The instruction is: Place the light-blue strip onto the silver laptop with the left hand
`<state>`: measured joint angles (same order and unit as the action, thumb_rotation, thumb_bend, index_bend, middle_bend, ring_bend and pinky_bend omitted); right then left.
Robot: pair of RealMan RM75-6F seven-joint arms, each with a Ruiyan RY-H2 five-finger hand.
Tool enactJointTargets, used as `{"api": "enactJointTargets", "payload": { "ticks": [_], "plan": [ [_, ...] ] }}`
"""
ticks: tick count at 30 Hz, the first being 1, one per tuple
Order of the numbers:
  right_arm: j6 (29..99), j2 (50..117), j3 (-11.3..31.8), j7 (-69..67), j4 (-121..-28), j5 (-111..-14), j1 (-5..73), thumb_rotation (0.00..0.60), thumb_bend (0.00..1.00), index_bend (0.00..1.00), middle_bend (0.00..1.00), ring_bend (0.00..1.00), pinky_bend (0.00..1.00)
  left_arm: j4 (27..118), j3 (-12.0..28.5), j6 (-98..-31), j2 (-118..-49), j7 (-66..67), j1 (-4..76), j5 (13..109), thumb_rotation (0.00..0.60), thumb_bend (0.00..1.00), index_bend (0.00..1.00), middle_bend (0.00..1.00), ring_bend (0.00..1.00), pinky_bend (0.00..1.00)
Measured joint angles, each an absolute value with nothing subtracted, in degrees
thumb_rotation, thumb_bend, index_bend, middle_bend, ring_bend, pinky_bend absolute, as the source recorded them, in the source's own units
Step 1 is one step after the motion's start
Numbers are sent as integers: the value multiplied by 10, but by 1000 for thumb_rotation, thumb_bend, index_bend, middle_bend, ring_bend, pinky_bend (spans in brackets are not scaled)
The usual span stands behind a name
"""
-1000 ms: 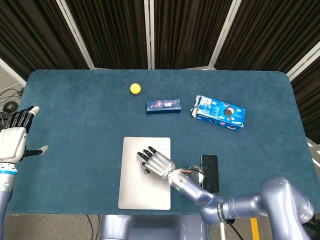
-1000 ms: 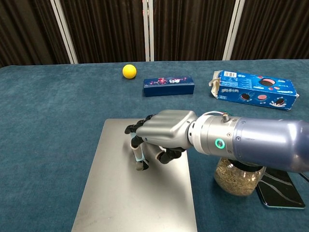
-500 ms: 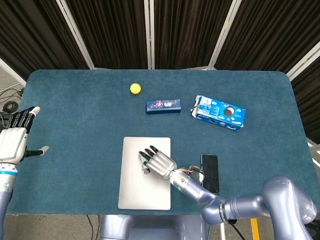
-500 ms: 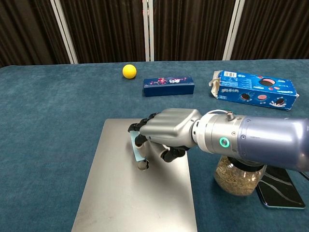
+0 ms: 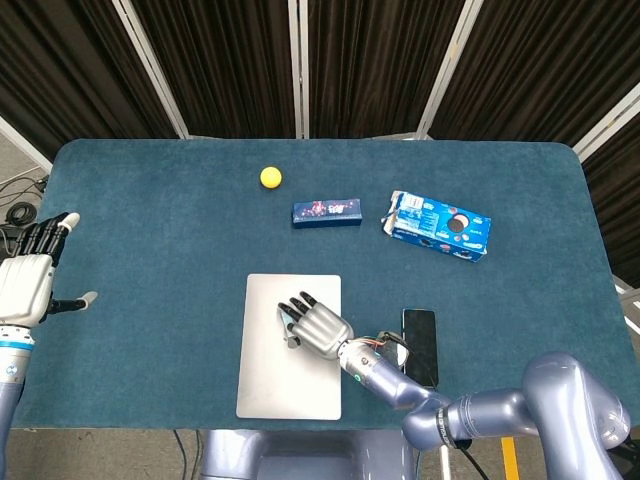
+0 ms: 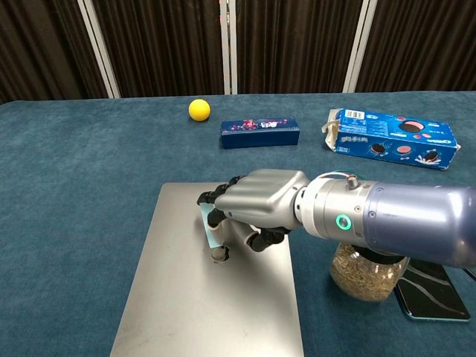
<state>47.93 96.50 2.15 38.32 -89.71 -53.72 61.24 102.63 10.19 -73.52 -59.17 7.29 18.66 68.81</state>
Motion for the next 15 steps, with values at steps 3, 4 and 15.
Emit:
{"api": "enactJointTargets", "payload": {
  "ticks": [3, 4, 15],
  "plan": [
    [486, 956, 30, 379, -909, -542, 612, 600, 1000, 379, 0, 0, 0, 1026, 102, -734, -592, 73, 187, 688, 600, 0, 0, 0, 0, 0],
    [489, 951, 34, 377, -917, -545, 612, 600, 1000, 379, 0, 0, 0, 1026, 102, -734, -592, 74, 187, 688, 600, 0, 0, 0, 0, 0],
    [592, 806, 47, 337, -1036, -649, 556, 600, 720, 306, 0, 0, 0, 1027, 98, -740, -594, 79, 184, 693, 600, 0, 0, 0, 0, 0]
  ]
}}
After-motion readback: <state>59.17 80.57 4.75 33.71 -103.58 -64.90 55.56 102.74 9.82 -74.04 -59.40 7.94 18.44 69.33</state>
